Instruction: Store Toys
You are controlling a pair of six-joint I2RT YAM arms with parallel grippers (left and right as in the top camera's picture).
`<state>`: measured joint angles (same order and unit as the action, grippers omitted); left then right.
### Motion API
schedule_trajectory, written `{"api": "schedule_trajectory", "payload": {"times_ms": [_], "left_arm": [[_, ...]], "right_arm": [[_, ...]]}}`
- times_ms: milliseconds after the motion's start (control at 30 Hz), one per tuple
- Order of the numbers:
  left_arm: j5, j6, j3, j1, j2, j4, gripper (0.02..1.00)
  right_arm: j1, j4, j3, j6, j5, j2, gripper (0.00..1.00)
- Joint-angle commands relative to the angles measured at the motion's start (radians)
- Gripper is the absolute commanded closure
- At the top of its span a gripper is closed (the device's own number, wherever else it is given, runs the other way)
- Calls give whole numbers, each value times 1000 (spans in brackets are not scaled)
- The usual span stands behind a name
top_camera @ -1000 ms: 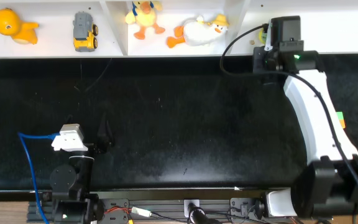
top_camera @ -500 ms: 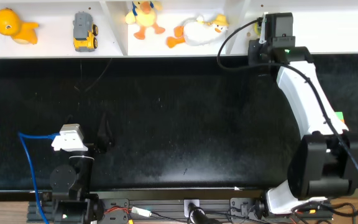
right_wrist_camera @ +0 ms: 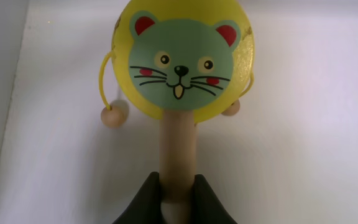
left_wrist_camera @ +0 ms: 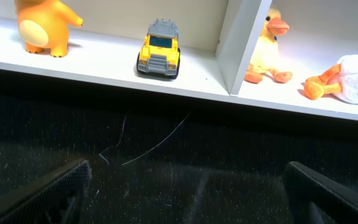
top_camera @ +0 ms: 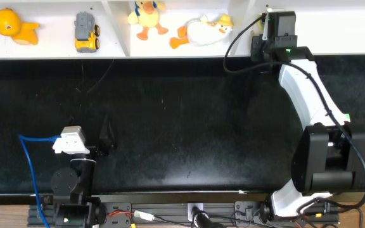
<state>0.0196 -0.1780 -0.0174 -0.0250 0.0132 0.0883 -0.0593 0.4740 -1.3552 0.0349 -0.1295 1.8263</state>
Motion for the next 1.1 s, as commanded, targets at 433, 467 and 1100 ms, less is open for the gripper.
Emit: {"api": "schedule_trajectory", "payload": {"times_ms": [433,467,1100], "left_arm": [[1,-10,10,-2,-11,-6,20],[1,-10,9,-2,-11,-6,20],[1,-10,10,-2,-11,-6,20]], "right_arm": [[7,203,-2,-178,-83,-190,3],[12,248,-2,-218,-101,-226,3],[805,738,110,-698,-14,-446,3]]}}
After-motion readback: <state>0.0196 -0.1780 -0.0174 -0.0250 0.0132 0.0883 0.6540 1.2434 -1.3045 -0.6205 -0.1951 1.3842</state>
